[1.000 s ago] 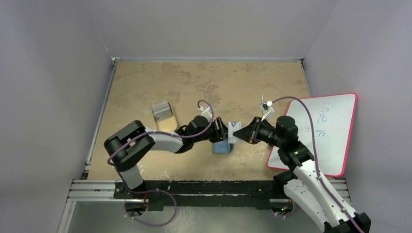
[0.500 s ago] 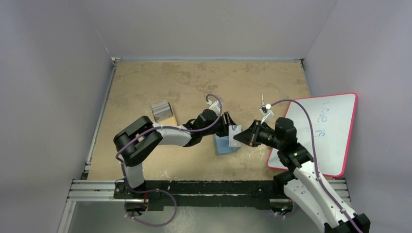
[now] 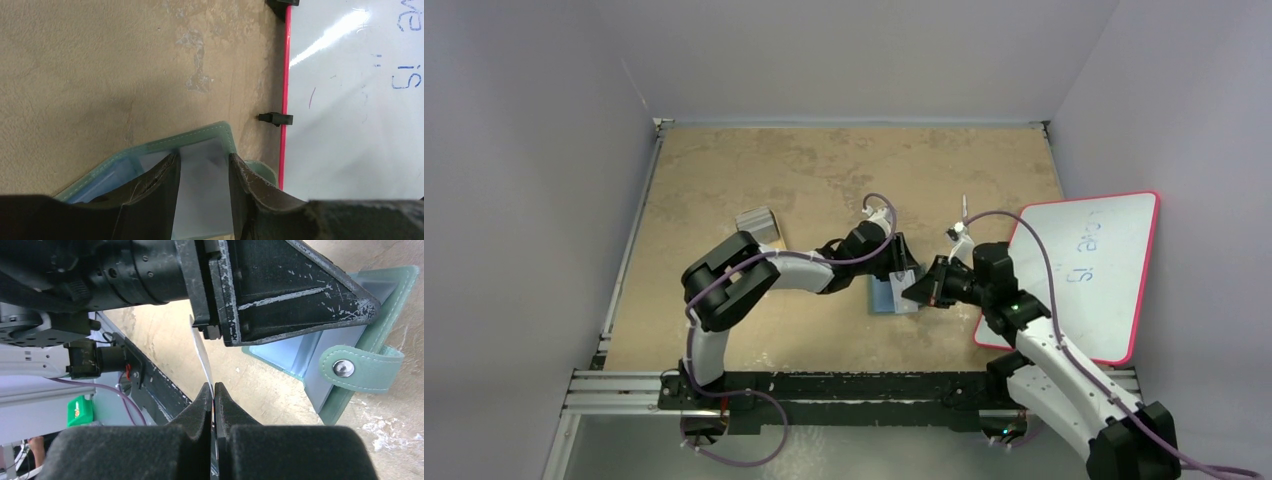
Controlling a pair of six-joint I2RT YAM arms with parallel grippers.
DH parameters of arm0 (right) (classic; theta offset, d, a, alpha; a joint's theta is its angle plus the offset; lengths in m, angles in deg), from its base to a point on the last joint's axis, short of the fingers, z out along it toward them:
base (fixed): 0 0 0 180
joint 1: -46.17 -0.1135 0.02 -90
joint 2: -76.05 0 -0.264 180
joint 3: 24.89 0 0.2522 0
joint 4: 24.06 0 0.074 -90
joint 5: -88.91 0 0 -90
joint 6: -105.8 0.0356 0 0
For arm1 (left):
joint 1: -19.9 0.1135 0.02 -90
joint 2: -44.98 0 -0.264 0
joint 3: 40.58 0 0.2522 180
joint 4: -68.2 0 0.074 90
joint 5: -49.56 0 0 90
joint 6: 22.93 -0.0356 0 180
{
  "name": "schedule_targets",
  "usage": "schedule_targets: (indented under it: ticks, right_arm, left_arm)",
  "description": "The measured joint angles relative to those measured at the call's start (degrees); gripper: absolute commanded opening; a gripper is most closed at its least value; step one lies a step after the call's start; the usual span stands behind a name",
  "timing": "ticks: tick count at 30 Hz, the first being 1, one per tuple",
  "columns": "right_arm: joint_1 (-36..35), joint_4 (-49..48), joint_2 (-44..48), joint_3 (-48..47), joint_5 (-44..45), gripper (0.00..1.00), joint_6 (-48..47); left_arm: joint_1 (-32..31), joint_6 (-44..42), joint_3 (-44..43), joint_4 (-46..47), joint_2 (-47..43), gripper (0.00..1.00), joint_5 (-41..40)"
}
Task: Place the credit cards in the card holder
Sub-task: Insert the credit card into the card holder.
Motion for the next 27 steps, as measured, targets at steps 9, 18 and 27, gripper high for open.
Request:
schedule_targets:
  ticks: [9, 18, 27]
  right_arm:
    - [-0.3, -2.4, -4.5, 0.1, 2.5, 0.0, 0.0]
    - [0.1, -3.8, -11.5, 1.3, 8.3, 0.0, 1.0]
    - [0.1, -3.5, -12.2, 2.0, 14.1, 0.0, 2.3]
  left_arm:
    - [0.4, -2.1, -2.6, -5.7, 0.0, 0.42, -2.1]
    - [2.6, -2.8, -8.2, -13.9, -2.1, 0.42, -1.6]
    - [2.6, -8.5, -14.6, -25.6, -5.0, 0.42, -6.0]
